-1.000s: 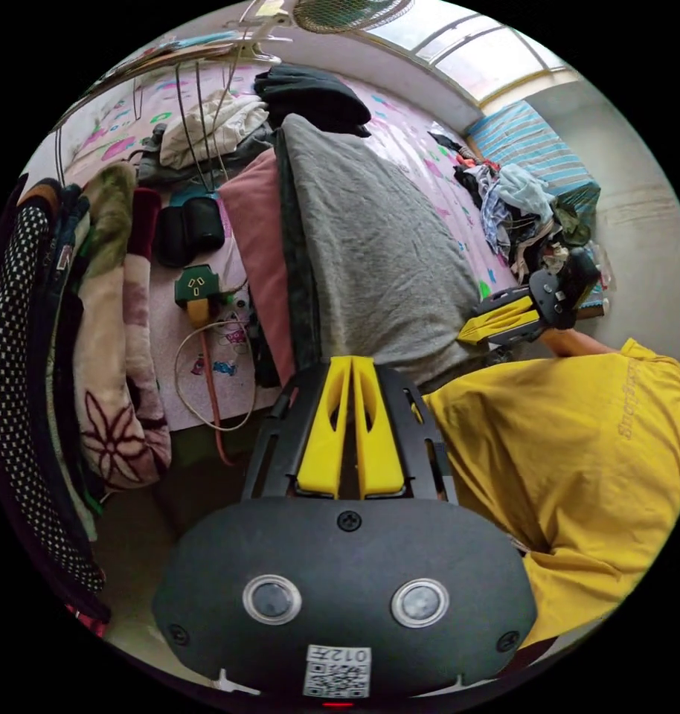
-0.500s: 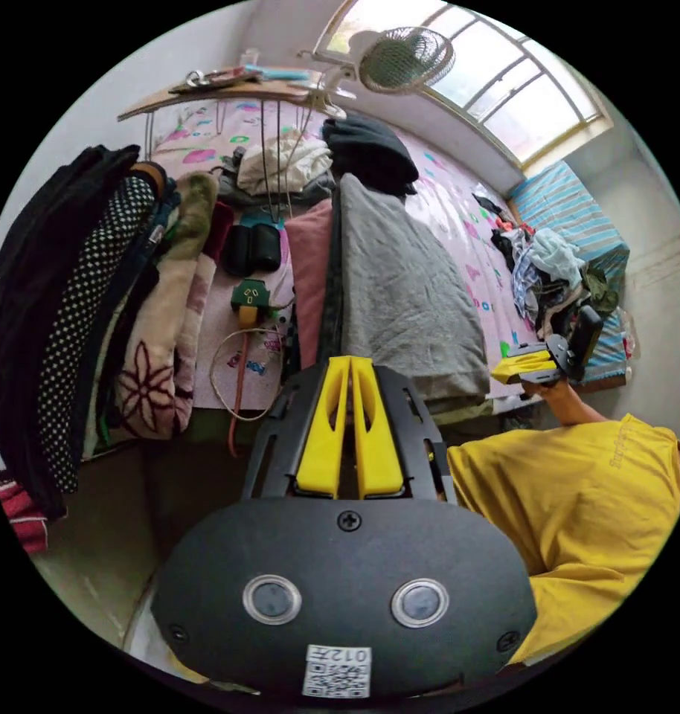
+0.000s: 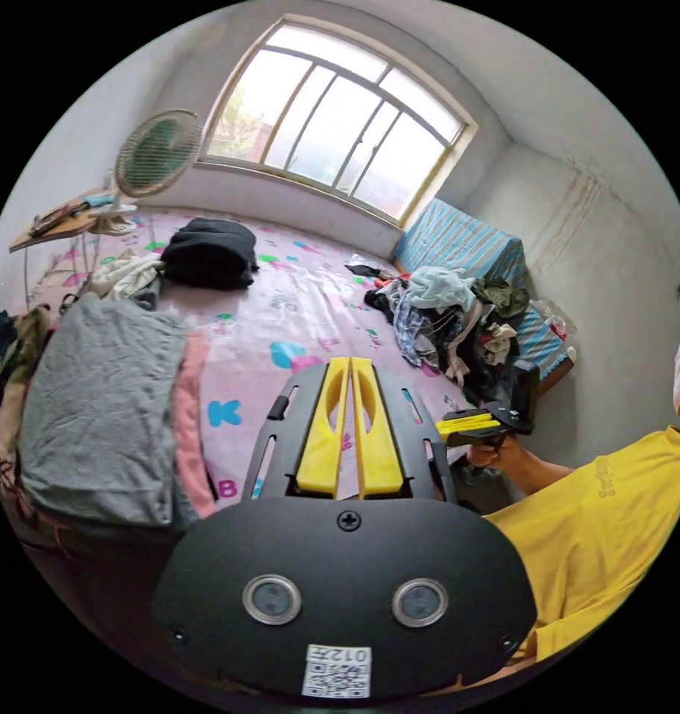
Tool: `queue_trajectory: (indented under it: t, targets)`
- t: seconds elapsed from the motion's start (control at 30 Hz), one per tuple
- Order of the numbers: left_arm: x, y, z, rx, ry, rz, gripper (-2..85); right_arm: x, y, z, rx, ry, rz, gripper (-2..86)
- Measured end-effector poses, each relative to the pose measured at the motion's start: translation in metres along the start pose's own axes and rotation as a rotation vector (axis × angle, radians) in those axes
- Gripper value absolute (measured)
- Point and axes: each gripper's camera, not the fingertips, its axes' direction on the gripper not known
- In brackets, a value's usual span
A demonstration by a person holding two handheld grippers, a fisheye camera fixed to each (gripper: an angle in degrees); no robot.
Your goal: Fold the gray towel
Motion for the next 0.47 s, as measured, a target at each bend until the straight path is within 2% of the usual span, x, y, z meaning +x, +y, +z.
queue_trajectory:
  t: [0.1,0.23,0.3,0.37,0.47]
  targets:
    - [0.002,0.049,0.063,-0.006,0.069,0.095,0.4,0.001,-0.002,-0.058,0.041,0.028,0.063,0.4]
    - [-0.016,0.101,0.154,0.0,0.17,0.194,0.3,0.01,0.0,-0.135,0.079,0.189,0.193,0.2]
    - [-0.034,0.134,0.237,-0.089,0.433,0.207,0.3,0.02,0.009,-0.174,0.103,0.278,0.32,0.2]
    - [-0.037,0.164,0.299,-0.167,0.595,0.226,0.3,0.03,0.028,-0.234,0.18,0.364,0.476,0.1]
    - [-0.03,0.224,0.382,-0.277,0.725,0.242,0.4,0.043,0.058,-0.321,0.276,0.522,0.663,0.2]
